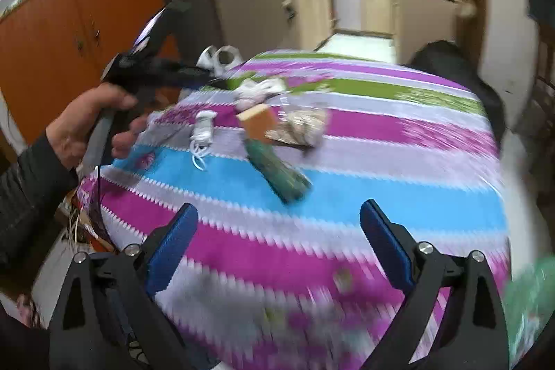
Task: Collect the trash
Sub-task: 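Grasp the green scrubber with the right tool while the left tool grasps the clear seed bag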
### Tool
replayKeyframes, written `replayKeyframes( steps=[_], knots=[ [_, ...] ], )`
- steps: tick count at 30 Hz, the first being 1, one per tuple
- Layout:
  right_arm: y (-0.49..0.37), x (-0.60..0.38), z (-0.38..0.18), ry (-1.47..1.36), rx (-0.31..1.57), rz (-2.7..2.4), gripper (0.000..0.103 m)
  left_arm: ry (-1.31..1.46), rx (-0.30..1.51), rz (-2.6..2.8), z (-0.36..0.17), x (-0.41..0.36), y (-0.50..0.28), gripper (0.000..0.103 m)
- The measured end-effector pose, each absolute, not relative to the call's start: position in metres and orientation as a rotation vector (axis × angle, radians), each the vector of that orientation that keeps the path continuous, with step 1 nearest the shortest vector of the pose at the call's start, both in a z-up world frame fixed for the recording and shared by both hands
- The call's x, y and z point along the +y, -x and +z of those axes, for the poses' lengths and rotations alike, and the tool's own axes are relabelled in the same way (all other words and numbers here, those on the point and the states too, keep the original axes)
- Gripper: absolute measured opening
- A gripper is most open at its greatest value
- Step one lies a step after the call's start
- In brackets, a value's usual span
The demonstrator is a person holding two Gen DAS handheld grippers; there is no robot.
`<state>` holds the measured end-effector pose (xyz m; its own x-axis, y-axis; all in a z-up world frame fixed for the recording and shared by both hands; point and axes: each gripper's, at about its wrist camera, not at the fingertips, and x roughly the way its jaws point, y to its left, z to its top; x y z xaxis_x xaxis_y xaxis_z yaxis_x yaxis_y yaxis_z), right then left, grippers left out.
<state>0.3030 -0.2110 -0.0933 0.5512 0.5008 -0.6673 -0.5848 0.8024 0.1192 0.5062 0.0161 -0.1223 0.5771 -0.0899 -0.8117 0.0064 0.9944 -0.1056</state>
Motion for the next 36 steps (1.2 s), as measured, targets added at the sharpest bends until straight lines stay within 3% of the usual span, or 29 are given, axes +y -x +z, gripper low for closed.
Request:
replayKeyframes(
  steps=[3, 8, 12, 15, 17, 20, 24, 27, 31, 36],
  knots=[
    [-0.332, -0.183, -0.104, 0.173, 0.801, 0.663, 0.077, 0.059, 0.968, -0.053, -0.131, 0.007, -0.528, 0.075],
    [-0.365, -0.153, -0.122, 0.238, 0.869, 0.659, 0.073, 0.030, 0.958, -0.072, -0.137, -0.007, -0.543, 0.080],
    [-0.373, -0.140, -0.135, 0.282, 0.908, 0.648, 0.065, -0.025, 0.964, -0.098, -0.147, -0.025, -0.546, 0.081],
    [-0.371, -0.144, -0.138, 0.293, 0.901, 0.620, 0.054, -0.039, 0.959, -0.101, -0.152, -0.031, -0.546, 0.081],
    [-0.370, -0.147, -0.137, 0.277, 0.898, 0.606, 0.040, -0.010, 0.960, -0.098, -0.156, -0.030, -0.547, 0.081],
    [-0.367, -0.154, -0.136, 0.252, 0.892, 0.606, 0.031, 0.034, 0.966, -0.115, -0.162, -0.026, -0.545, 0.069],
    [-0.358, -0.167, -0.131, 0.194, 0.878, 0.616, 0.019, 0.031, 0.960, -0.114, -0.157, -0.032, -0.540, 0.067],
    [-0.349, -0.177, -0.123, 0.163, 0.862, 0.617, 0.019, 0.024, 0.892, -0.136, -0.134, -0.035, -0.528, 0.068],
    [-0.342, -0.196, -0.116, 0.136, 0.865, 0.587, 0.019, -0.054, 0.708, -0.248, -0.093, -0.055, -0.501, 0.091],
    [-0.339, -0.231, -0.118, 0.071, 0.908, 0.486, 0.019, -0.330, 0.759, -0.491, -0.116, -0.115, -0.489, 0.094]
  ],
)
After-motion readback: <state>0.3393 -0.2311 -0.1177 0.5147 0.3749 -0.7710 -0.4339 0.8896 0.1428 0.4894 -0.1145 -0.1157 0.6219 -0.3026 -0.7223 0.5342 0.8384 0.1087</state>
